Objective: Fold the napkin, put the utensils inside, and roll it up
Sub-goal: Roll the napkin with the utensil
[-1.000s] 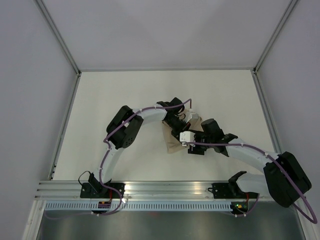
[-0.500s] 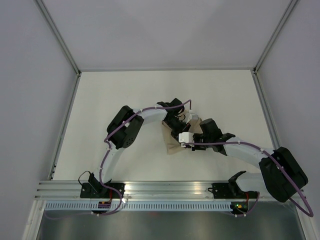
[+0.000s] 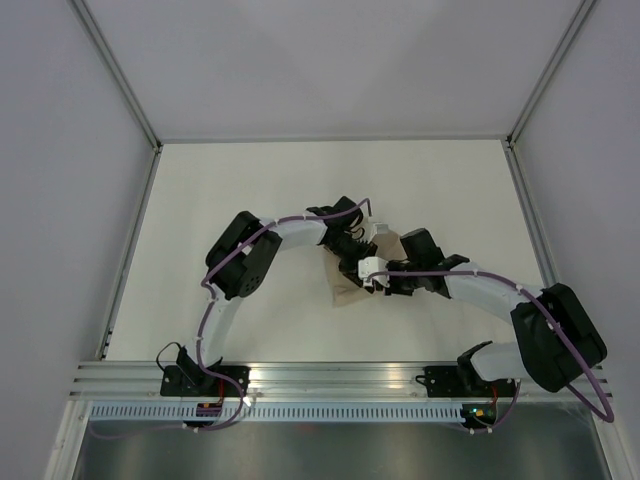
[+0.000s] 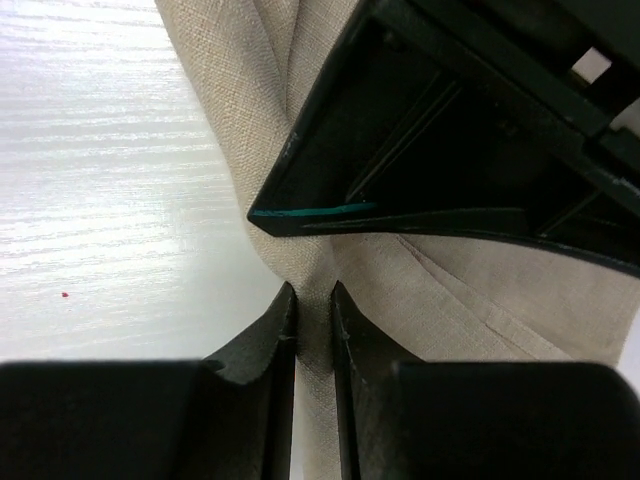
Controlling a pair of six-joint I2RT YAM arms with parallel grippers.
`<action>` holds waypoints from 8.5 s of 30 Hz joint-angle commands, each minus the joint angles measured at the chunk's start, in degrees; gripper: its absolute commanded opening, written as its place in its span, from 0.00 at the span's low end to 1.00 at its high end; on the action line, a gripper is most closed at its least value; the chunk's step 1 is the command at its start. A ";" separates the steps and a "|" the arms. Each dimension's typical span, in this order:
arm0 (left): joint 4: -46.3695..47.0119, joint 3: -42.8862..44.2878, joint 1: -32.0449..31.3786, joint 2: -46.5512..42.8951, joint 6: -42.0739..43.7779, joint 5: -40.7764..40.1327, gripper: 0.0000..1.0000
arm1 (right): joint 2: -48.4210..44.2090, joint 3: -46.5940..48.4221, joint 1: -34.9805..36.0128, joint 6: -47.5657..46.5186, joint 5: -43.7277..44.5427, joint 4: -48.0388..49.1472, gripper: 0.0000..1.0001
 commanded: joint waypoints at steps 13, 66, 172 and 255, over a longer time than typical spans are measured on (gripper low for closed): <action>13.60 -11.25 4.51 -16.54 -10.84 -8.99 0.28 | 14.56 12.40 -7.37 -8.07 -13.37 -25.70 0.11; 47.45 -34.72 -32.23 -22.89 34.50 -67.81 0.46 | 40.41 33.32 -16.69 -16.86 -21.90 -49.35 0.10; -20.84 17.22 -2.34 16.31 3.83 -11.12 0.07 | -5.82 0.01 -3.69 3.18 -0.46 -5.32 0.67; 47.89 -37.98 -23.34 -31.68 37.93 -62.10 0.48 | 41.55 34.99 -10.98 0.72 -11.88 -34.93 0.09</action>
